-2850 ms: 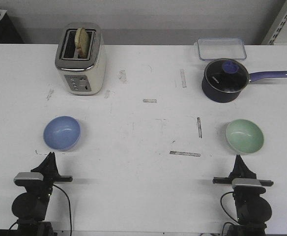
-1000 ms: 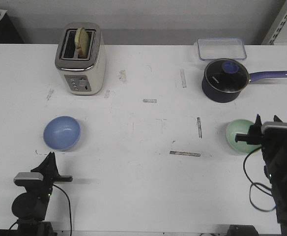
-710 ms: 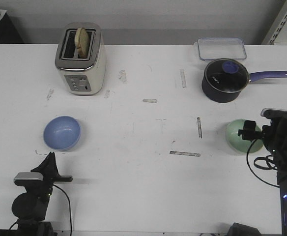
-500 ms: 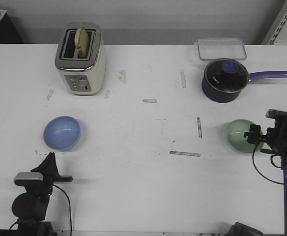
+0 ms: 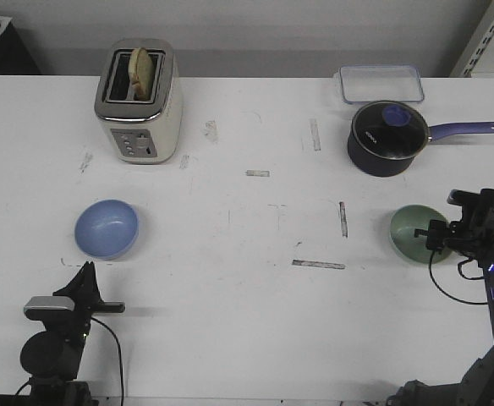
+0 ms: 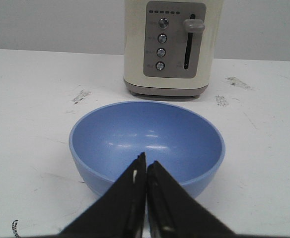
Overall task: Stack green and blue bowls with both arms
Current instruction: 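Move the right gripper forward and grasp the rim of the pale green bowl, then drag the green bowl with the right gripper toward the table center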
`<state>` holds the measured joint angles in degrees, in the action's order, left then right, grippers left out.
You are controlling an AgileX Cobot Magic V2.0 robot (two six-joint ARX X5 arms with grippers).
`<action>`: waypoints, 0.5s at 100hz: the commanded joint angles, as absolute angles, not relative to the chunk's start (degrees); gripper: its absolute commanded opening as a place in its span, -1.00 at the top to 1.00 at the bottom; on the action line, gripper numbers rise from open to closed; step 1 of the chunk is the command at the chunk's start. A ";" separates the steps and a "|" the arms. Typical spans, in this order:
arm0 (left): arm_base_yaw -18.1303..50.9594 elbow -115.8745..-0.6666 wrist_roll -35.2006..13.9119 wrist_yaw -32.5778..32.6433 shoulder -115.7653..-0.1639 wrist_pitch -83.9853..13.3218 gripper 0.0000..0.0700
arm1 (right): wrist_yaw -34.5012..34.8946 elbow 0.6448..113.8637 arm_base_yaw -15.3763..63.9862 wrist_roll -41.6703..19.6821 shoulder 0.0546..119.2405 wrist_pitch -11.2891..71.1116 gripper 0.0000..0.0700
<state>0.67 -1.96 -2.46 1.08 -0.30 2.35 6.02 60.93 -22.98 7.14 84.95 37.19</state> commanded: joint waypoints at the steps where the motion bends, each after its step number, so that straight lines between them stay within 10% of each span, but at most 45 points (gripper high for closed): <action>1: 0.75 -0.73 -2.61 0.86 -0.19 3.05 1.00 | 6.07 61.80 -23.22 7.35 85.67 36.51 0.79; 50: 0.75 -0.75 -2.61 0.86 -0.19 3.07 1.00 | 11.22 66.48 -22.00 5.13 80.25 37.50 1.00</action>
<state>0.67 -1.96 -2.46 1.08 -0.30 2.37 9.85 63.20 -22.50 6.83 81.95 37.54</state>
